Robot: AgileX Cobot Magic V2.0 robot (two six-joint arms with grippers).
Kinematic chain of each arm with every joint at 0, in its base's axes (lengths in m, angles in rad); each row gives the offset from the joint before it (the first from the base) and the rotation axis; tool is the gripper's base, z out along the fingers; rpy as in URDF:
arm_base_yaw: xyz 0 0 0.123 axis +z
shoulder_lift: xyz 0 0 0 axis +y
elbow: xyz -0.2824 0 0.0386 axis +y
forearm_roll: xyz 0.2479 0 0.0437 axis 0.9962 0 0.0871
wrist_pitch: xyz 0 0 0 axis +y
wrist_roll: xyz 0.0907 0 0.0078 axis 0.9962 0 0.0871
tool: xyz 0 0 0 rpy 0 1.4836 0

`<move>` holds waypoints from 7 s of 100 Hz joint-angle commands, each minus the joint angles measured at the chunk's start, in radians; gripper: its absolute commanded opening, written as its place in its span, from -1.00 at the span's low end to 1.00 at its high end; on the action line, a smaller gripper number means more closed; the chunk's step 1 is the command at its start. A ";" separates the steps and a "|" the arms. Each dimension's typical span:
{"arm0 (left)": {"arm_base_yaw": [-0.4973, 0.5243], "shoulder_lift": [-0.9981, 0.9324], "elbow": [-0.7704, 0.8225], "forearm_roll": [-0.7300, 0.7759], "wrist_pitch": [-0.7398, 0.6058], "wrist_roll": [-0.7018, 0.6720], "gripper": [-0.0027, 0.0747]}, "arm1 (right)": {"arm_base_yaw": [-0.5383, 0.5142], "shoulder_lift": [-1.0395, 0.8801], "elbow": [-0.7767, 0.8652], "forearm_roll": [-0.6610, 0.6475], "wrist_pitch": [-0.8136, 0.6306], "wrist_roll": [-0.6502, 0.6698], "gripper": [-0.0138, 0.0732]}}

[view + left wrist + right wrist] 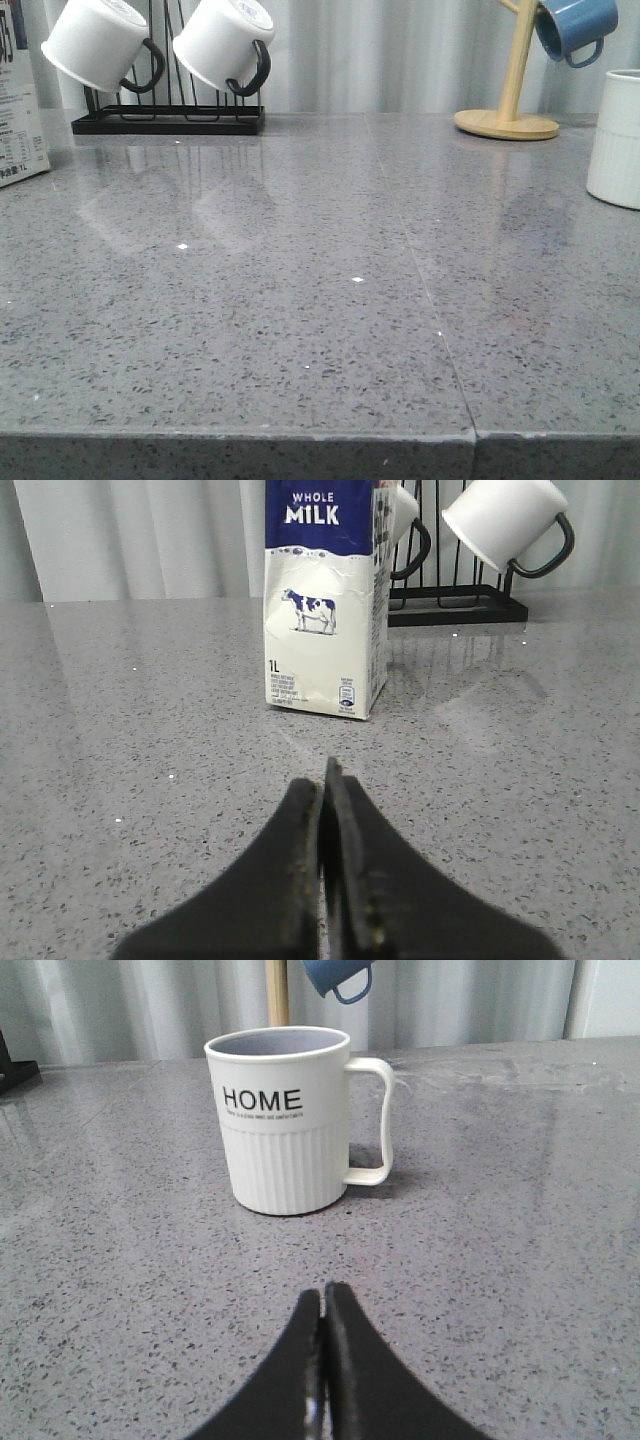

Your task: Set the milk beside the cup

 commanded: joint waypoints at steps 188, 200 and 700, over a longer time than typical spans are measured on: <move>-0.007 -0.031 0.061 0.000 -0.078 -0.009 -0.98 | -0.008 0.367 -0.367 -0.022 0.038 -0.004 -0.82; -0.007 -0.031 0.061 0.000 -0.078 -0.009 -0.98 | -0.008 0.456 -0.367 -0.022 -0.059 -0.004 -0.55; -0.007 -0.031 0.061 0.000 -0.078 -0.009 -0.98 | 0.425 1.491 -0.720 -0.031 -0.691 -0.023 -0.22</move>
